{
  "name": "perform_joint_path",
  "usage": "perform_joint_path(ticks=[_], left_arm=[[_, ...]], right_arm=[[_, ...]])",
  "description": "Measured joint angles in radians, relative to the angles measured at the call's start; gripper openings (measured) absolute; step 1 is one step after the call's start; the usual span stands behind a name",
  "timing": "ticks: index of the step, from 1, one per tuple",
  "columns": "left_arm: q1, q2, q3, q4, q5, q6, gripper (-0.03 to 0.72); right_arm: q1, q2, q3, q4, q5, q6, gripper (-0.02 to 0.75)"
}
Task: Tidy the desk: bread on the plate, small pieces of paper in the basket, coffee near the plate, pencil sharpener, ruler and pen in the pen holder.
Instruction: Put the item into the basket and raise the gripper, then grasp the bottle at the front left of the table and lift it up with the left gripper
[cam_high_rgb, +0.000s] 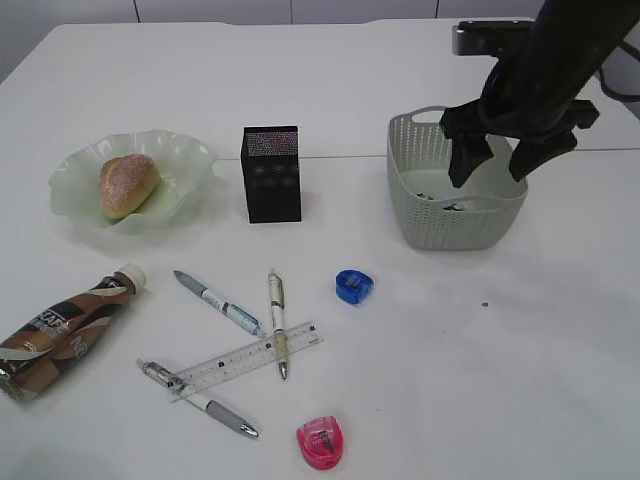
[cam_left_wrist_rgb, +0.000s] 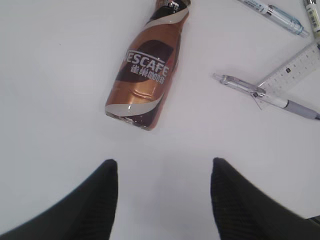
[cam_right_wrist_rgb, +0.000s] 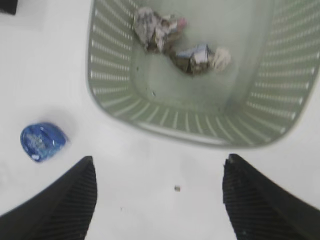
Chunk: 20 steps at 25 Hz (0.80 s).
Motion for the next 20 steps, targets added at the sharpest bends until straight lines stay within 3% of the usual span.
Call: perform_joint_path(ticks=[8,20], left_arm=[[0.000,0.000,0.000,0.000,0.004,0.000,0.434],[0.000,0.000,0.000,0.000,0.004,0.000,0.434]], right_arm=[[0.000,-0.076,0.009,0.000,0.165,0.021,0.576],[0.000,-0.337,0.402,-0.027,0.167,0.023,0.577]])
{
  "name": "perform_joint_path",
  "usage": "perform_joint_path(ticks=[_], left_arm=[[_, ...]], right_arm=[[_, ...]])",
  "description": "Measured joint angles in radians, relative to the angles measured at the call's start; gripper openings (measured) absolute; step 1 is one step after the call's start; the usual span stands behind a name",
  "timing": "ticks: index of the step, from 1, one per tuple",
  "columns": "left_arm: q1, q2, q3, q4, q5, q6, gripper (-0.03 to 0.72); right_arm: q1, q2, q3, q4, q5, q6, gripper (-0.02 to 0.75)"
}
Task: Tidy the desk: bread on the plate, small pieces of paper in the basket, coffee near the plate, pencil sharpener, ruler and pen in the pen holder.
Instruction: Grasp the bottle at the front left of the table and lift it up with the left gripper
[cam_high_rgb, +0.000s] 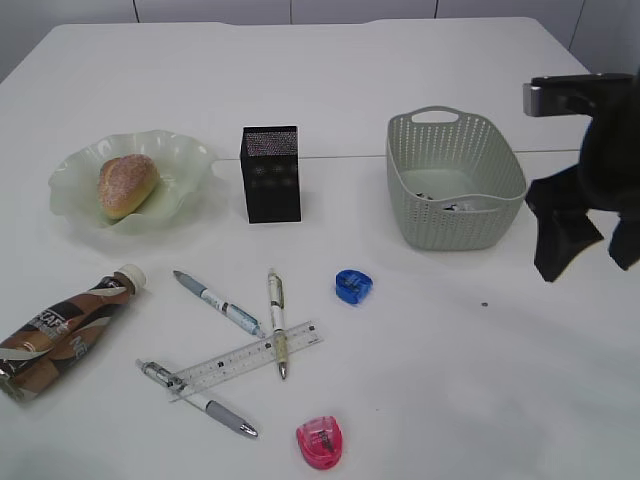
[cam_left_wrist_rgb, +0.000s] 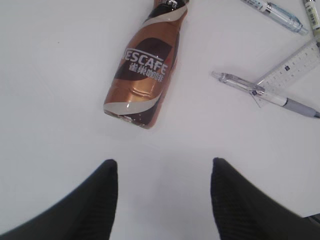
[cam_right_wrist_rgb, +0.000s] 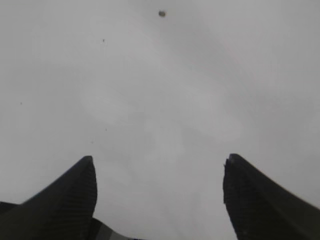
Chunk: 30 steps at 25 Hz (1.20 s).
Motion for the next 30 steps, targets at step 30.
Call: perform_joint_path(ticks=[30], left_arm=[[0.000,0.399,-0.250,0.016,-0.023,0.374,0.442]], right_arm=[[0.000,-0.414,0.357,0.004,-0.034,-0.038,0.577]])
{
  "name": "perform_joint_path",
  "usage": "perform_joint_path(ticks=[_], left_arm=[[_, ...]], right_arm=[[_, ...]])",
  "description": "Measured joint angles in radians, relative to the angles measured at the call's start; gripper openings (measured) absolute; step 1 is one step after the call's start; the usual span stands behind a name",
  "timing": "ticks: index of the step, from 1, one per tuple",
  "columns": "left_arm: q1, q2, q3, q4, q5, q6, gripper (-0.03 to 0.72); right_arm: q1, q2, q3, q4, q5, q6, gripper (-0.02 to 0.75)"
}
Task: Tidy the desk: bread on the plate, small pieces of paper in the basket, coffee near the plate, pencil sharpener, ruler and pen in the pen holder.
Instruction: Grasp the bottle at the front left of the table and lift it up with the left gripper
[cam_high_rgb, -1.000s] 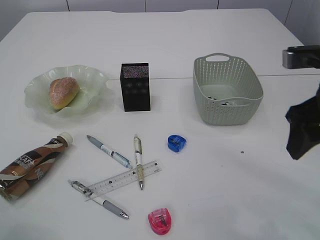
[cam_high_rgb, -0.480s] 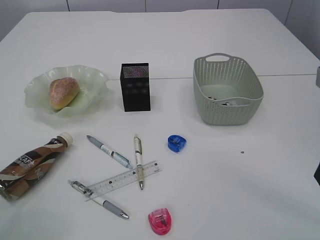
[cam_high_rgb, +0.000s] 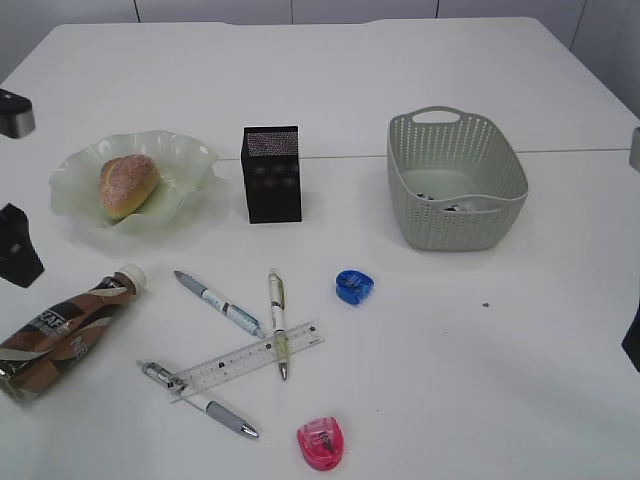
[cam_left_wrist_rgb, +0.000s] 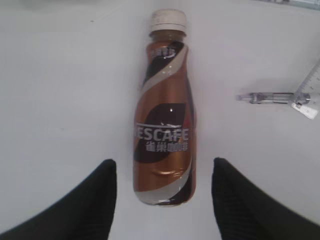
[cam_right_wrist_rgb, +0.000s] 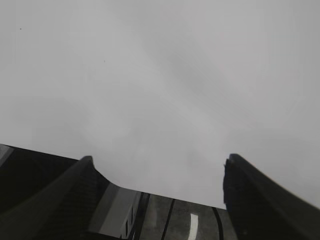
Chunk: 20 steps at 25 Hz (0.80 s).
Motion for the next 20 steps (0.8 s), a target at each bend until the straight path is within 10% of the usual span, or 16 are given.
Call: perform_joint_path(ticks=[20], left_arm=[[-0.088,0.246,-0.008,0.012,-0.166,0.099,0.564]], right_arm=[[0.000,-0.001,0.000,0.000,-0.025,-0.002,0.577]])
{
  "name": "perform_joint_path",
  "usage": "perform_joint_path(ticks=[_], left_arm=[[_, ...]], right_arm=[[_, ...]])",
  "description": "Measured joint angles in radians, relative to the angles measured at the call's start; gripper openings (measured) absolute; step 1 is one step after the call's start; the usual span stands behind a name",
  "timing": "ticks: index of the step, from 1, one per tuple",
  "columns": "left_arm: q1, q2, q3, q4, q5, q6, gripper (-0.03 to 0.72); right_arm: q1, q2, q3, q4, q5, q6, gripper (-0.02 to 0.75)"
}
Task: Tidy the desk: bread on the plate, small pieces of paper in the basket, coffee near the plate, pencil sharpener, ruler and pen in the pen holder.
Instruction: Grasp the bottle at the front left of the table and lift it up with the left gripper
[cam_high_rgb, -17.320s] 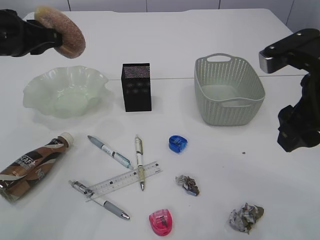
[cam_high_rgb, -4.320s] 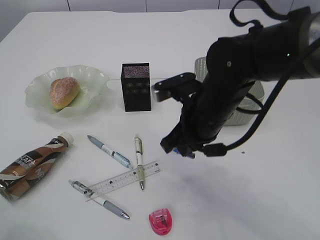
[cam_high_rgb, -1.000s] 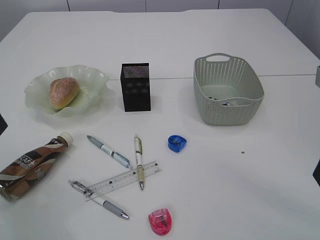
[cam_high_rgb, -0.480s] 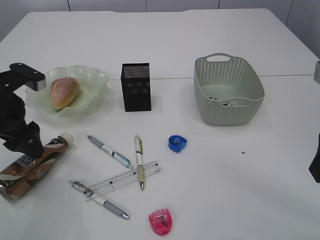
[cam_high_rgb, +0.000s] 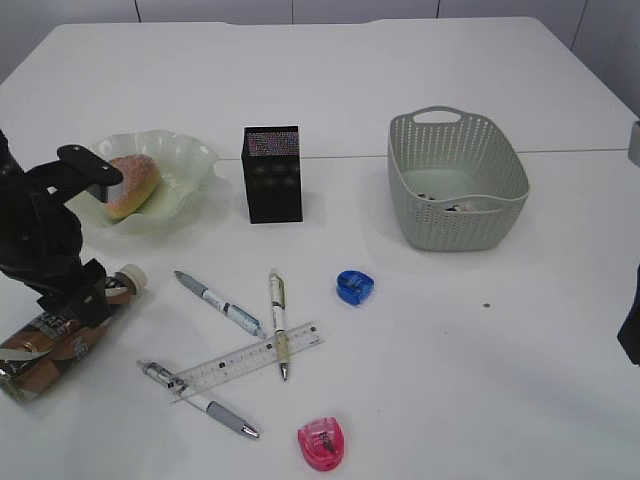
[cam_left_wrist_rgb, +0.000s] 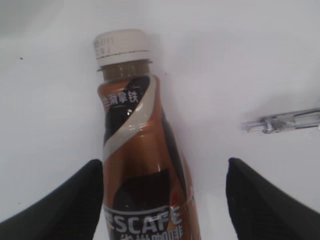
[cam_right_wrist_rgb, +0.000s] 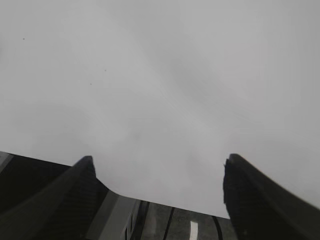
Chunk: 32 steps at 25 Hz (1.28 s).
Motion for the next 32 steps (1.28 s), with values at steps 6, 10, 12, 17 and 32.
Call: perform_joint_path(ticks=[6,10,12,17,32], left_arm=[[0.000,0.033,0.000,0.045,-0.021,-0.077,0.565],[0.000,0.062,0.000,0.068,-0.023,-0.082,0.565],[0.000,0.080,0.000,0.072,-0.031,-0.084,0.565],[0.000,0.106,0.000,0.082,-0.044,-0.084,0.552],[0.000,0.113,-0.006,0.032,-0.062,-0.084,0.367]], right_arm=[[0.000,0.000,0.000,0.000,0.000,0.000,0.577],[0.000,0.000,0.000,0.000,0.000,0.000,0.577],[0.000,0.000,0.000,0.000,0.000,0.000,0.577],[0.000,0.000,0.000,0.000,-0.002,0.000,0.577],[0.000,0.000,0.000,-0.010,-0.004,0.000,0.577]])
